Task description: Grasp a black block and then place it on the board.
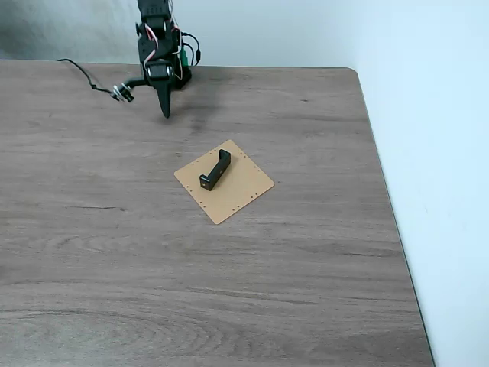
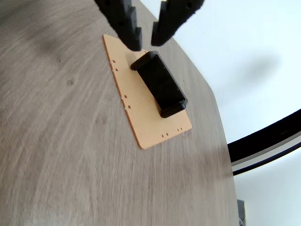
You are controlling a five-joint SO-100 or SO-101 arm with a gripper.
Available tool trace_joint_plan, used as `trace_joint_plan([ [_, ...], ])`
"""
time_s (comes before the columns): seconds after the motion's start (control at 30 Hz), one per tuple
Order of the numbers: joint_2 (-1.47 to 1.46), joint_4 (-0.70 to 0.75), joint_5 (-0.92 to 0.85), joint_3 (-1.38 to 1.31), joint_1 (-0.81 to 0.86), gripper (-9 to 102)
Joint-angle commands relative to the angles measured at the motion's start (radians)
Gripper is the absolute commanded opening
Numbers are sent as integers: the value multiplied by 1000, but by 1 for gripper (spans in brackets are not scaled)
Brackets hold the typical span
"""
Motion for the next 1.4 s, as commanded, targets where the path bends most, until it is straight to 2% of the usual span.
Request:
trace_joint_plan([
  [0.0,101,15,14,78,-20,0],
  [0.4,319,60,20,279,-14,0],
  [0.8,431,118,23,305,-15,0],
  [1.37,431,117,26,305,-14,0],
])
